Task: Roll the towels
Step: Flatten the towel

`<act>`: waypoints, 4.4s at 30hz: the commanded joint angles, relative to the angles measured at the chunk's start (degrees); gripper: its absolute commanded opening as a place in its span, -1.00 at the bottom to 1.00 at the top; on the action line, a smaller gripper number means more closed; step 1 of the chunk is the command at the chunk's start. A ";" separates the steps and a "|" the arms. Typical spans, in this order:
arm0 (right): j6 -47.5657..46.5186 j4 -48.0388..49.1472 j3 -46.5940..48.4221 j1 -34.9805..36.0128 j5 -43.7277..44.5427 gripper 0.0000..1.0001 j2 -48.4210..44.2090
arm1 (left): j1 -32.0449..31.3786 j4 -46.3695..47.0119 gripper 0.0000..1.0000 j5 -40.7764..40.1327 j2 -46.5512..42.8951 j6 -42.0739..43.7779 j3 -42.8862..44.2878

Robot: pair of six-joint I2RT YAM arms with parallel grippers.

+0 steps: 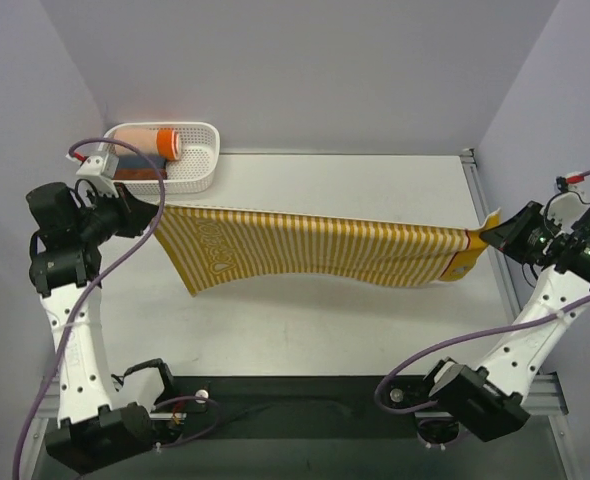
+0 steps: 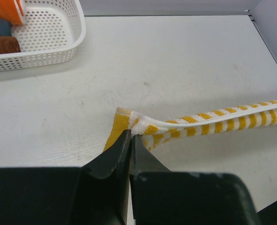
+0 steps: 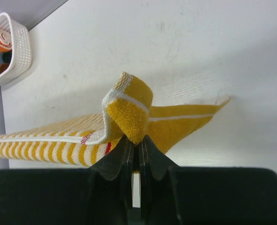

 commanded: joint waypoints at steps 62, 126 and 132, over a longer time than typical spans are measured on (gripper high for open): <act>-21.93 -5.93 -3.60 17.05 22.22 0.31 36.40 | -28.13 -6.10 0.59 -13.40 23.85 28.44 -3.48; 4.42 4.07 15.75 35.94 10.34 -0.21 52.40 | -29.49 -0.57 0.60 -18.52 34.47 16.76 -0.32; 4.33 4.43 14.16 35.59 16.50 -0.44 53.35 | -29.23 -0.13 0.59 -18.87 36.85 15.71 0.03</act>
